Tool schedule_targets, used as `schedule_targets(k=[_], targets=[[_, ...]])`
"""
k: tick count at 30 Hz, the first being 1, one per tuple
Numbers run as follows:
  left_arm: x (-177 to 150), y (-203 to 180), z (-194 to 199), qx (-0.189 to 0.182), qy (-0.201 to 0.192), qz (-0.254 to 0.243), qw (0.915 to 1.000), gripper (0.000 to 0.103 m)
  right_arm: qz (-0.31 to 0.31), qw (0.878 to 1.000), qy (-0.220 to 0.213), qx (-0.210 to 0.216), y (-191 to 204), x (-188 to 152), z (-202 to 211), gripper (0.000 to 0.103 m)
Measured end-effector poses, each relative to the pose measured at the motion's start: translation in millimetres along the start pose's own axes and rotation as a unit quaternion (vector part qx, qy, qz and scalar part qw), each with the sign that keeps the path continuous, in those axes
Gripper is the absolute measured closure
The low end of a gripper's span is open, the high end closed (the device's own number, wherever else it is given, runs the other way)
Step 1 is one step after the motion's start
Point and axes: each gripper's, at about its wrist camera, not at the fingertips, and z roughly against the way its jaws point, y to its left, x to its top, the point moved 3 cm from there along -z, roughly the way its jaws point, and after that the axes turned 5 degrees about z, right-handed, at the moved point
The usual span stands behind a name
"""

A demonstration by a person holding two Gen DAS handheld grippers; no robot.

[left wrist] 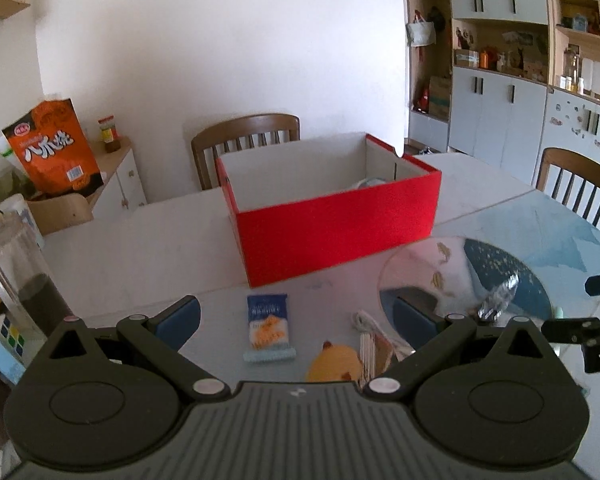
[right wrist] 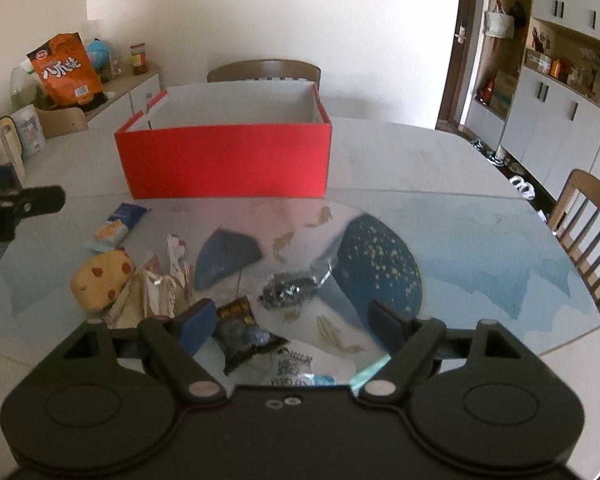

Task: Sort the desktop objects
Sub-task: 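Move both tools back toward the items on the table, then grasp the yellow plush toy with the left tool while the right tool grasps the sausage pack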

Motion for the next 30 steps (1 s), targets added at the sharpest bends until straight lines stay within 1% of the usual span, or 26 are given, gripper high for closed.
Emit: schedule_targets(k=[8, 16, 20, 26, 30], targets=[[-22.4, 1.0, -7.6, -0.007, 0.018, -0.008, 0.9998, 0.000, -0.011, 1.000, 0.017, -0.008, -4.2, -19.9, -9.5, 0.015], [-39.9, -1.7, -20.9, -0.019, 0.040, -0.012, 0.9990, 0.001, -0.019, 0.999, 0.029, -0.013, -7.4, -31.3, -17.8, 0.015], [-45.1, -0.6, -27.4, -0.016, 0.049, -0.009, 0.9986, 0.001, -0.021, 0.999, 0.034, -0.018, -6.5, -32.9, -22.7, 0.015], [-50.0, 2.2, -34.2, -0.012, 0.058, -0.005, 0.9982, 0.001, -0.036, 0.998, 0.047, -0.007, -3.2, -41.5, -28.6, 0.012], [-52.7, 3.4, -37.3, -0.011, 0.062, -0.006, 0.9980, 0.003, -0.031, 0.998, 0.057, -0.008, 0.4, -46.5, -33.2, 0.012]])
